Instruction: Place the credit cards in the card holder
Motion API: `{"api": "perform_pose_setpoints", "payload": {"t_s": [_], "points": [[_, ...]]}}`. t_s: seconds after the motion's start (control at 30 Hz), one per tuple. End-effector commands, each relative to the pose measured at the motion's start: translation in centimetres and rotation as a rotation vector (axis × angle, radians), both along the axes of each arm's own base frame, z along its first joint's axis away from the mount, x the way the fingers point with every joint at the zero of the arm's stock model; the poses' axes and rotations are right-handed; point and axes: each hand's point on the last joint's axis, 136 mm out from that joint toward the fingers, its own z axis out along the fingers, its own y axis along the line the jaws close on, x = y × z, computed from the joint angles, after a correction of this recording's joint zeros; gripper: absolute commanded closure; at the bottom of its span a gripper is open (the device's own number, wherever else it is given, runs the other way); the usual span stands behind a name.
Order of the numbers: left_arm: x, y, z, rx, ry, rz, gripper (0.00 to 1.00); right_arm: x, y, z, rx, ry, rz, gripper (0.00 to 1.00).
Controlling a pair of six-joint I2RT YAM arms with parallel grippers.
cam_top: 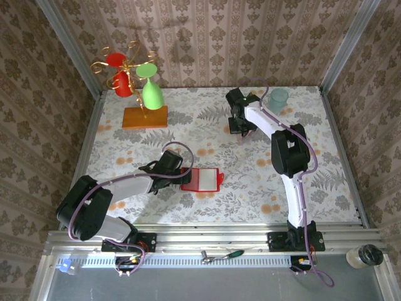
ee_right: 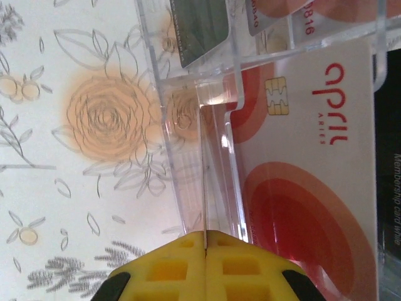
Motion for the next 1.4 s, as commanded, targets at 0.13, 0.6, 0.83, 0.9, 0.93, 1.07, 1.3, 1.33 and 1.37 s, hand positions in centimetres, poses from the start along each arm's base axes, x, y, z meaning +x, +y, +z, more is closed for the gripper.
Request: {"api": "perform_pose_setpoints", "payload": {"t_s": [0.13,0.6,0.83,0.9,0.93,1.07,1.3,1.33,1.37], "points": [[-0.2,0.1,-0.1,-0.017,0.003,0.011,0.00,-3.3,0.5,-0.1,0.092,0.032,-0.020,0.92],[-0.3,0.1,0.0,-0.019,0.001,0.016,0.00,-2.0,0.1,1.1,0.051,0.015,-0.004,0.81],[-0.4,0.1,-0.1,-0.019,0.002,0.015,0.00,-1.9,0.1,0.8,0.044,0.026,0.002,0.83],[-0.4,0.1,-0.1,-0.018,0.002,0.014,0.00,-2.0,0.1,0.6,0.042,0.031,0.002,0.83],[-0.4,0.1,-0.1,-0.017,0.004,0.015,0.00,-2.1,0.0,0.5,0.039,0.034,0.003,0.83],[-0.4,0.1,-0.1,-0.021,0.004,0.014,0.00,-2.1,0.0,0.2,0.033,0.039,0.004,0.84],[-0.5,0.1,-0.2,-0.020,0.005,0.016,0.00,-2.1,-0.1,0.1,0.031,0.041,0.010,0.90],[-0.5,0.2,-0.3,-0.019,0.006,0.016,0.00,-2.1,-0.1,0.1,0.030,0.042,0.012,0.92],[-0.5,0.2,-0.2,-0.021,0.007,0.017,0.00,-2.1,0.0,0.2,0.030,0.044,0.018,0.96]]}}
